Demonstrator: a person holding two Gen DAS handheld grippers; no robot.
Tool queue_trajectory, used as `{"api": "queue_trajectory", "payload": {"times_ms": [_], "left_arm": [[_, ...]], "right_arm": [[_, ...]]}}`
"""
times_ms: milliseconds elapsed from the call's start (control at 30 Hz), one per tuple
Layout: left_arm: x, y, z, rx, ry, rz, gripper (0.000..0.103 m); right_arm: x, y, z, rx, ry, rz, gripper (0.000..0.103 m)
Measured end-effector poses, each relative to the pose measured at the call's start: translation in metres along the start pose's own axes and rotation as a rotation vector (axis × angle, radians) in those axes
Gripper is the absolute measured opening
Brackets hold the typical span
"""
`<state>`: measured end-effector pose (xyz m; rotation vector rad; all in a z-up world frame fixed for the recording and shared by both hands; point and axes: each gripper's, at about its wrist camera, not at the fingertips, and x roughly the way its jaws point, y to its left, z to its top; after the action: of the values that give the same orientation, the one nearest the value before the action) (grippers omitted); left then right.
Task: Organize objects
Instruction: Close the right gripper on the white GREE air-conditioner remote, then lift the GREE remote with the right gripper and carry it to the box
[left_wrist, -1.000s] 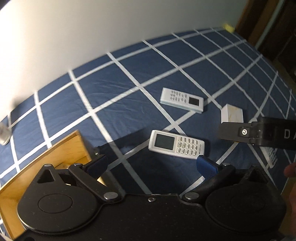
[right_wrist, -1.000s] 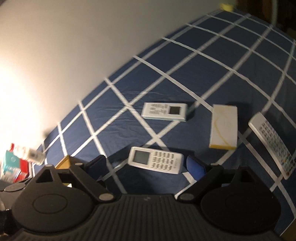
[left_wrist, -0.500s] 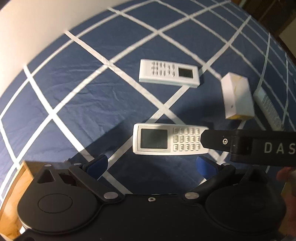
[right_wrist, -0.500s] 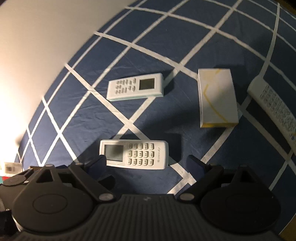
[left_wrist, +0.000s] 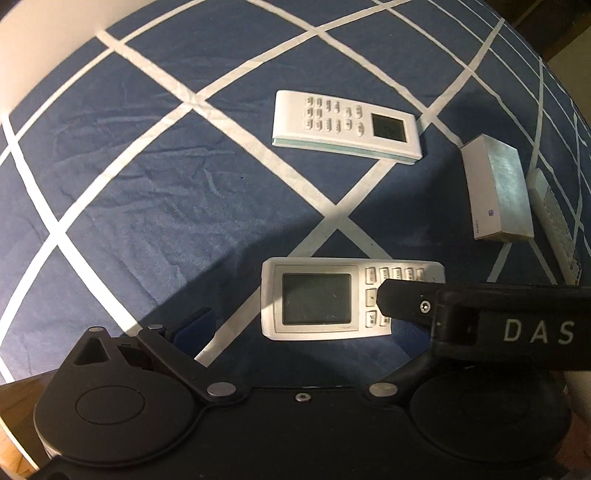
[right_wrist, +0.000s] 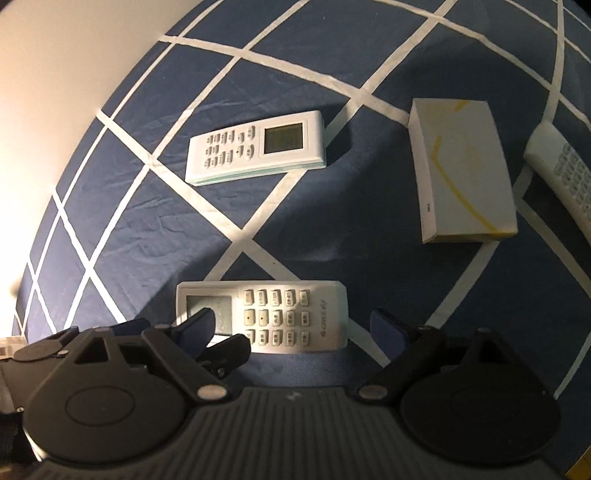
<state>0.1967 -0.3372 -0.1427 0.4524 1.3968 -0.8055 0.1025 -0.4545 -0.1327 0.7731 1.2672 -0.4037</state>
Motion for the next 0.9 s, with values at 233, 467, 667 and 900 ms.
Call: {"api": "queue_trajectory", "payload": {"times_ms": [233, 467, 667, 900], "left_arm": [[0.010, 0.004, 0.001, -0.007, 0.013, -0.033, 0.101], [0.016, 0.002, 0.005, 0.009, 0.032, -0.036, 0.095], [0.016, -0.002, 0.009, 0.013, 0.033, -0.050, 0.087], [0.016, -0.005, 0.010, 0.006, 0.037, -0.059, 0.081]], "right_arm": [[0.010, 0.003, 0.004, -0.002, 0.010, -0.013, 0.087], [0.018, 0.004, 0.005, 0.010, 0.029, -0.011, 0.079], [0.020, 0.004, 0.007, 0.006, 0.026, -0.011, 0.077], [0.020, 0.002, 0.009, -0.010, 0.033, -0.017, 0.070]]}}
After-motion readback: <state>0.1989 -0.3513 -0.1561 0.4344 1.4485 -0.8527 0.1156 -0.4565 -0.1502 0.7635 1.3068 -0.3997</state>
